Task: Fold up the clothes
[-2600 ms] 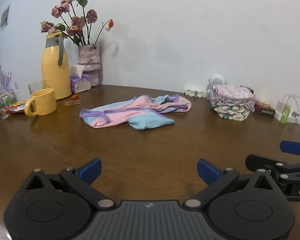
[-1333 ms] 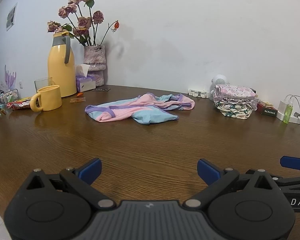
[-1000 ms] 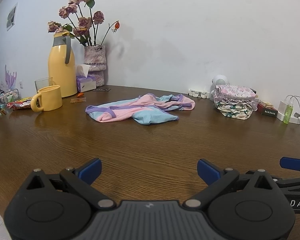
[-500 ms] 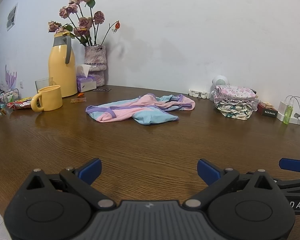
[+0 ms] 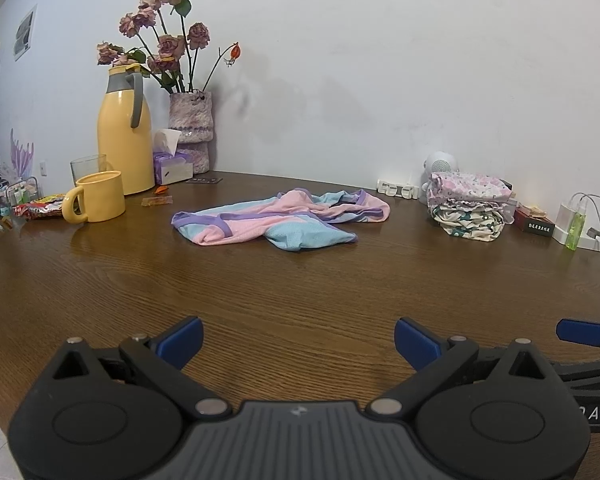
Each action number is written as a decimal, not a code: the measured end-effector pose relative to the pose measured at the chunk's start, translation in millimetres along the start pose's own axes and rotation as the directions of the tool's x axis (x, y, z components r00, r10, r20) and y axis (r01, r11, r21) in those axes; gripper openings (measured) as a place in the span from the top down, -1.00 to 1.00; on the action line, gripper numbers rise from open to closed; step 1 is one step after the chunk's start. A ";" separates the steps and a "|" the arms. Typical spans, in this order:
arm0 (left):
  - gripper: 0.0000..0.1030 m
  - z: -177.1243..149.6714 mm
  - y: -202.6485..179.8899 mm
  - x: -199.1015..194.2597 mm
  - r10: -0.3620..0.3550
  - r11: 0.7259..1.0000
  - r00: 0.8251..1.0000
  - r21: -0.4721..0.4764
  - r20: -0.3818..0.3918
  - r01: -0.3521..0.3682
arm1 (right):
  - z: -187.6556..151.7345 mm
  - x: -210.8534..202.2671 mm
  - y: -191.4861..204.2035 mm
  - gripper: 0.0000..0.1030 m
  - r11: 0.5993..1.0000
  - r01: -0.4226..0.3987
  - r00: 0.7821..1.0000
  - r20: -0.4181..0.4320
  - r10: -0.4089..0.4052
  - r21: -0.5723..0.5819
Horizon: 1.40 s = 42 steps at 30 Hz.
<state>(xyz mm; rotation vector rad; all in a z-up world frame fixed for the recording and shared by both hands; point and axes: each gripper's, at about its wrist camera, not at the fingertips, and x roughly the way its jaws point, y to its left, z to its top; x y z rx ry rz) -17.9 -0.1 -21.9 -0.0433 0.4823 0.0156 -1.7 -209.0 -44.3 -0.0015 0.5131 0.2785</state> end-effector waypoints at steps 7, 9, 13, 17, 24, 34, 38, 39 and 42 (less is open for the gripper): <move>-0.98 -2.0 0.9 -5.6 -0.005 1.000 1.000 -0.003 0.024 0.005 | -5.5 -2.3 0.2 -0.99 1.000 -0.003 1.000 0.006 0.003 -0.017; -0.98 -2.1 0.9 -6.6 -0.006 1.000 1.000 -0.002 0.028 0.006 | -6.2 -3.7 0.2 -0.99 1.000 -0.004 1.000 0.012 0.004 -0.021; -0.99 -2.2 0.4 -6.7 -0.005 1.000 0.999 -0.002 0.032 0.005 | -6.9 -3.6 0.4 -0.99 1.000 -0.007 1.000 0.012 0.007 -0.028; -0.99 -2.5 0.9 -5.2 -0.003 1.000 1.000 -0.005 0.029 0.003 | -8.3 -2.1 0.2 -0.99 1.000 -0.010 1.000 0.005 0.010 -0.024; -0.99 -3.1 3.2 -3.3 -0.003 1.000 1.000 -0.011 0.024 0.003 | -8.2 -2.5 -0.3 -0.99 1.000 -0.012 1.000 0.003 0.013 -0.022; -0.99 21.7 13.6 12.7 -0.001 1.000 1.000 -0.007 0.016 0.001 | 23.7 9.8 5.6 -0.99 0.986 -0.085 0.995 -0.064 0.076 -0.145; -0.99 50.0 19.9 33.3 0.024 1.000 1.000 0.001 0.015 -0.024 | 60.5 28.3 5.6 -0.99 0.977 -0.081 0.996 -0.049 0.073 -0.197; -0.99 57.1 21.5 38.4 0.030 1.000 0.999 0.003 0.015 -0.030 | 71.2 34.8 5.2 -0.99 0.976 -0.073 0.997 -0.037 0.067 -0.206; -0.99 80.4 28.6 66.5 0.068 0.998 0.998 0.007 0.011 -0.068 | 110.5 66.7 2.5 -0.99 0.974 -0.048 0.999 -0.021 0.045 -0.221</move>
